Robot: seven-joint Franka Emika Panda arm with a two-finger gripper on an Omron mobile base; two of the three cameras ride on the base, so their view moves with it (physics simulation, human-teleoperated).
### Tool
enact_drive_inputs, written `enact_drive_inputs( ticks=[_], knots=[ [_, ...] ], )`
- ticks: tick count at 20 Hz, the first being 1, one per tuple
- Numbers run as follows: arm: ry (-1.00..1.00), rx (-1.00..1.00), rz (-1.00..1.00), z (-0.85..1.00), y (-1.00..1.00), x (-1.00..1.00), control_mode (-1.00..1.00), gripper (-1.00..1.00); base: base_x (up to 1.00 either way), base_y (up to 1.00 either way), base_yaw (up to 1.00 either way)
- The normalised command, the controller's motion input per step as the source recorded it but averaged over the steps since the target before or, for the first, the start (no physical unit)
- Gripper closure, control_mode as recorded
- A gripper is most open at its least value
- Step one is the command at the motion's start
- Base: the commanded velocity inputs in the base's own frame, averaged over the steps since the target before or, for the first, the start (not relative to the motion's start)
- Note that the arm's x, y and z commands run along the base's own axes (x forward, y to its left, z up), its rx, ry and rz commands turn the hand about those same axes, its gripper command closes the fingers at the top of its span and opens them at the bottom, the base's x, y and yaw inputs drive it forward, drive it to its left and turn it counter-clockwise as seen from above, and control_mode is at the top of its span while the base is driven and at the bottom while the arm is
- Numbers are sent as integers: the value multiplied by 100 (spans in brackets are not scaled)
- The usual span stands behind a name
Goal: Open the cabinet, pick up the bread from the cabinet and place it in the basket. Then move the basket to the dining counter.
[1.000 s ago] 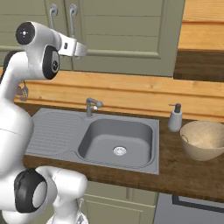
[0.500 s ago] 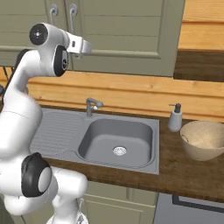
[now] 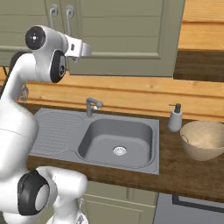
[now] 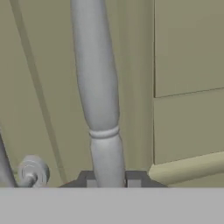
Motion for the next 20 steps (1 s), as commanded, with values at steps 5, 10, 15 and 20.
enact_drive_inputs(
  ticks=[5,10,15,20],
  knots=[
    [4,0,0,0,-26,-100,-100,100,0,0,0],
    [5,0,0,0,-47,-100,-100,100,0,0,0],
    [4,0,0,0,-53,-100,-100,-100,0,0,0],
    [1,-7,0,2,12,-100,-100,-100,0,0,0]
  ],
)
